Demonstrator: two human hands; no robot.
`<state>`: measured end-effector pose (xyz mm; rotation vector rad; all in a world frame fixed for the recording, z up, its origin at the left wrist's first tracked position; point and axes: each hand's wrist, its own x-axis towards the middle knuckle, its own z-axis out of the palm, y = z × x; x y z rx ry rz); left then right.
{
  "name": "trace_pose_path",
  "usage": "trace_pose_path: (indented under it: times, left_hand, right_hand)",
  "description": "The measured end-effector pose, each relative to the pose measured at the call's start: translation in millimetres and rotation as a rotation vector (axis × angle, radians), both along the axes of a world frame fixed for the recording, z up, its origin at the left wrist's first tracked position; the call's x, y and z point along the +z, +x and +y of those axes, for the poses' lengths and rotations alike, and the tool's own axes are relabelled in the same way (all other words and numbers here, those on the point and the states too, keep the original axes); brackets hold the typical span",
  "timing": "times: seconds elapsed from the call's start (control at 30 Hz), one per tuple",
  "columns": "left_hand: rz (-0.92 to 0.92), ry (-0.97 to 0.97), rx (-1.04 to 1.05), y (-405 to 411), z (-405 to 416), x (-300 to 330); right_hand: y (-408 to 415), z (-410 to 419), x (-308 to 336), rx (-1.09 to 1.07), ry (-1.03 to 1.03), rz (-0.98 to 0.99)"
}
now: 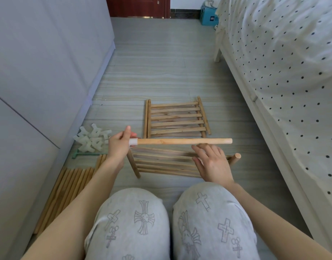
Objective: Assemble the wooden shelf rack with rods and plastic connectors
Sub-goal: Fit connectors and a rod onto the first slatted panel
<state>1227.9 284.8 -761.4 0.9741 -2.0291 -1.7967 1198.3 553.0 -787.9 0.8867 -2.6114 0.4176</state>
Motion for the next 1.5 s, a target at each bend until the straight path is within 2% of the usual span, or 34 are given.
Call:
trace_pose_path:
  times: [0.1,0.13,0.27,0.53,0.77,0.87,1.07,1.13,1.23,1.37,1.5]
  left_hand:
    - [-0.032,-0.061,-0.115,8.0,-5.4,-2.6]
    - [-0.043,-0.071,-0.157,9.8,-8.9,-3.8]
    - [-0.023,-0.066,-0.203,9.0,-16.8,-8.7]
    - [0.001,-0.024,-0.222,-13.3,-24.8,-12.5]
    - [0.008,0.015,-0.207,-17.9,-22.6,-12.0]
    - [-0.001,0.031,-0.201,-14.0,-19.5,-9.4]
    - [0.013,0.15,-0.091,-19.8,-17.5,0.7]
    - [0.051,0.243,-0.057,-24.0,-19.4,2.1]
    - [0.09,0.355,0.02,-24.5,-33.9,-6.6]
    - [-0.031,0.189,0.118,-18.2,-68.3,-44.5]
    - [-0.311,-0.021,0.106,-18.5,-103.5,-101.1]
  right_hand:
    - [-7.1,-2.5,-13.7,-0.103,0.074,-0.263]
    - [-9.1,-4.4,-18.5,-0.112,0.079,-0.283]
    - [-17.2,-8.7,-25.6,-0.119,0.079,-0.199]
    - [-40.6,-13.1,-26.4,-0.163,0.146,-0.305]
    - [-43.4,-12.6,-24.8,-0.159,0.132,-0.28]
    - [-45.4,-13.4,-22.6,-0.16,0.189,-0.292]
    - [-63.2,-40.7,-10.2,-0.075,0.239,-0.327]
    - [-63.3,-58.3,-11.5,-0.005,0.279,-0.347]
    - [-67.0,-76.8,-14.9,-0.035,0.228,-0.331]
    - [-90.6,-91.8,-14.5,-0.035,0.144,-0.233]
    - [-128.7,-111.0,-9.8,-0.039,0.072,-0.229]
